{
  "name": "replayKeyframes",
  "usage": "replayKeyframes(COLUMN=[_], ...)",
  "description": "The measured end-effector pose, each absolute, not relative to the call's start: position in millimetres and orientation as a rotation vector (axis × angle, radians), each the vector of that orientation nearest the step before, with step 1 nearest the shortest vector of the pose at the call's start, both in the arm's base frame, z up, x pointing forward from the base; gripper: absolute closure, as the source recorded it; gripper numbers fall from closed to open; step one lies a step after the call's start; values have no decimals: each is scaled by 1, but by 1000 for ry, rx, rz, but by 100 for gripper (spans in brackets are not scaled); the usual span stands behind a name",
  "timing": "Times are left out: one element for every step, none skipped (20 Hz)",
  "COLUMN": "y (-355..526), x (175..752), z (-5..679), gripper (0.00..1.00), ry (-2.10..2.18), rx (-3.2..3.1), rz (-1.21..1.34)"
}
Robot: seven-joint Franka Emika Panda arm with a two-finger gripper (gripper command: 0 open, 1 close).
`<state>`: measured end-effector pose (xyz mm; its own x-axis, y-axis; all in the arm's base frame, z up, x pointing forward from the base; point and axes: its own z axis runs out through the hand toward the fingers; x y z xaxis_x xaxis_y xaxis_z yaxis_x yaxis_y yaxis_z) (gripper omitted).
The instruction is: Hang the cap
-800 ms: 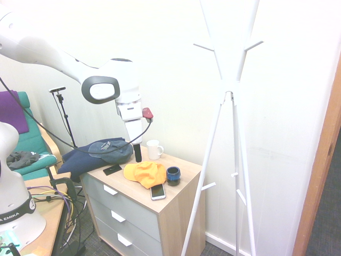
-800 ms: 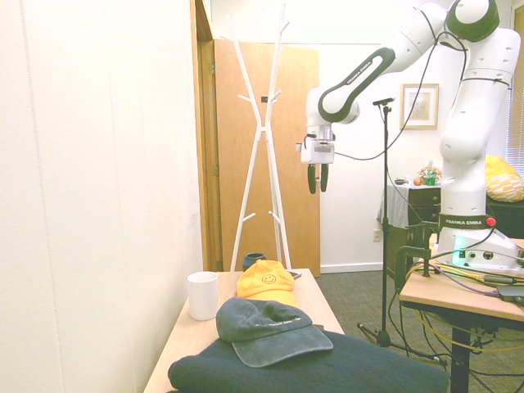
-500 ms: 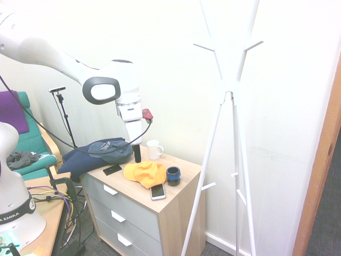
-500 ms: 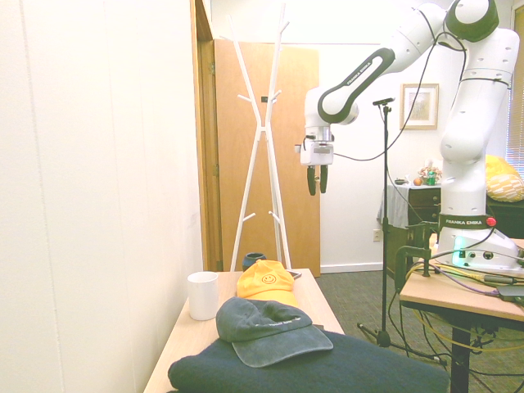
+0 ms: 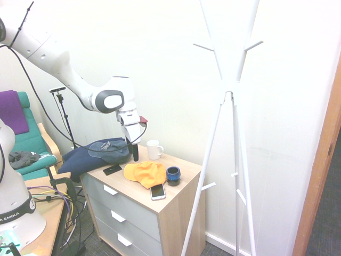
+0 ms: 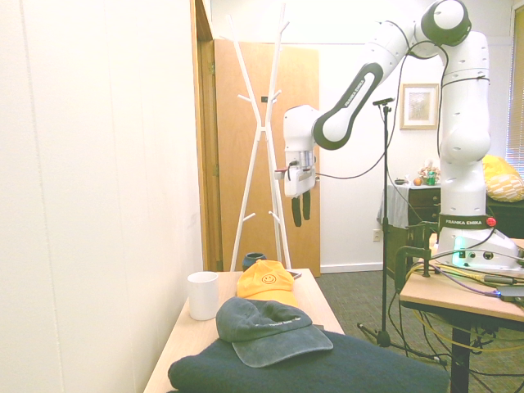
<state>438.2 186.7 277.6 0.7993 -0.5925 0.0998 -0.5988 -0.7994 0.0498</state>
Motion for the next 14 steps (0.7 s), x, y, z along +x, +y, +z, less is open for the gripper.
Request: replayKeyframes(y=[195, 202, 208, 214, 220, 226, 232, 239, 244, 248, 251, 254, 256, 257], x=[446, 453, 461, 470, 478, 486, 493, 499, 503, 508, 512, 516, 520, 524], z=[268, 259, 250, 241, 233, 227, 220, 215, 210, 206, 203, 200, 198, 195], gripper=[0, 0, 0, 0, 0, 0, 0, 0, 0, 0, 0, 0, 0, 100], ry=[-945, -930, -915, -899, -887, -879, -873, -865, -857, -852, -848, -844, -838, -829], rx=[2907, 2909, 2912, 2915, 2918, 2924, 2930, 2934, 2935, 2935, 2934, 2935, 2936, 2939], rz=[130, 135, 138, 141, 141, 144, 146, 148, 149, 151, 153, 155, 159, 160])
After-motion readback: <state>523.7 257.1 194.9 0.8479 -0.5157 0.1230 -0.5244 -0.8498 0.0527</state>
